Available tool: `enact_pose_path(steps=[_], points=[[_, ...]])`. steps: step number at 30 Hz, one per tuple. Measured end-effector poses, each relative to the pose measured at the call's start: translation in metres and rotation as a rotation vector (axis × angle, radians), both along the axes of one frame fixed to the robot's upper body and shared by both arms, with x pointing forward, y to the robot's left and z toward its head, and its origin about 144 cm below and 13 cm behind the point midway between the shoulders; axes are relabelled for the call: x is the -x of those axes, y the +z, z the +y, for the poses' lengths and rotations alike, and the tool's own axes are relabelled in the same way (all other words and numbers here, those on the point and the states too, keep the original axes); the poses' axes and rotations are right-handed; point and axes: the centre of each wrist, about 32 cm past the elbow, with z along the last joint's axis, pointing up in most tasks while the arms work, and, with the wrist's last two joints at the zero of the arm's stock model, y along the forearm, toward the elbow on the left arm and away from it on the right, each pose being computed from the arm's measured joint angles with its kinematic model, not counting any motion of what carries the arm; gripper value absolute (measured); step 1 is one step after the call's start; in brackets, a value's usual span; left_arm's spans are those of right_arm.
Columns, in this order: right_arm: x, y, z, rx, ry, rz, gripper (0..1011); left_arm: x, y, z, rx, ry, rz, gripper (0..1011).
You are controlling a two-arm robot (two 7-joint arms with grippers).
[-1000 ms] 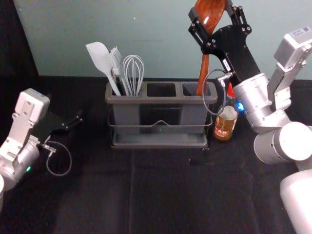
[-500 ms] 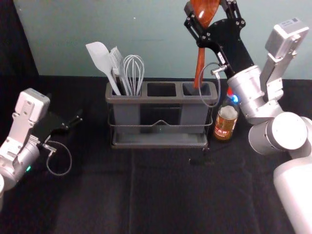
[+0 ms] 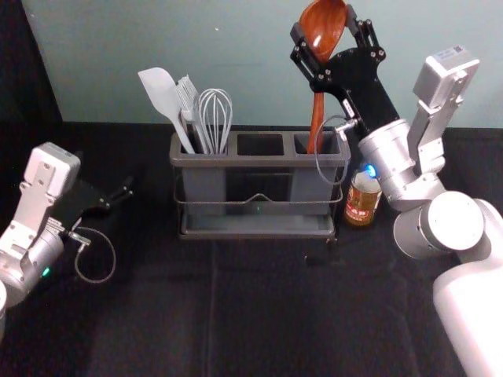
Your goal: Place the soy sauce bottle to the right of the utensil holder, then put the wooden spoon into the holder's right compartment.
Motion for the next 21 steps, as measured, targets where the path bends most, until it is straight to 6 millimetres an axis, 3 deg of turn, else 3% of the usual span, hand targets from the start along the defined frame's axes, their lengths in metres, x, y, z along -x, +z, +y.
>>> enact_pose_path(steps=[21], points=[[0.008, -0.026, 0.001, 0.015, -0.001, 0.059, 837, 0.0, 0.0, 0.0, 0.0, 0.0, 0.0, 1005]])
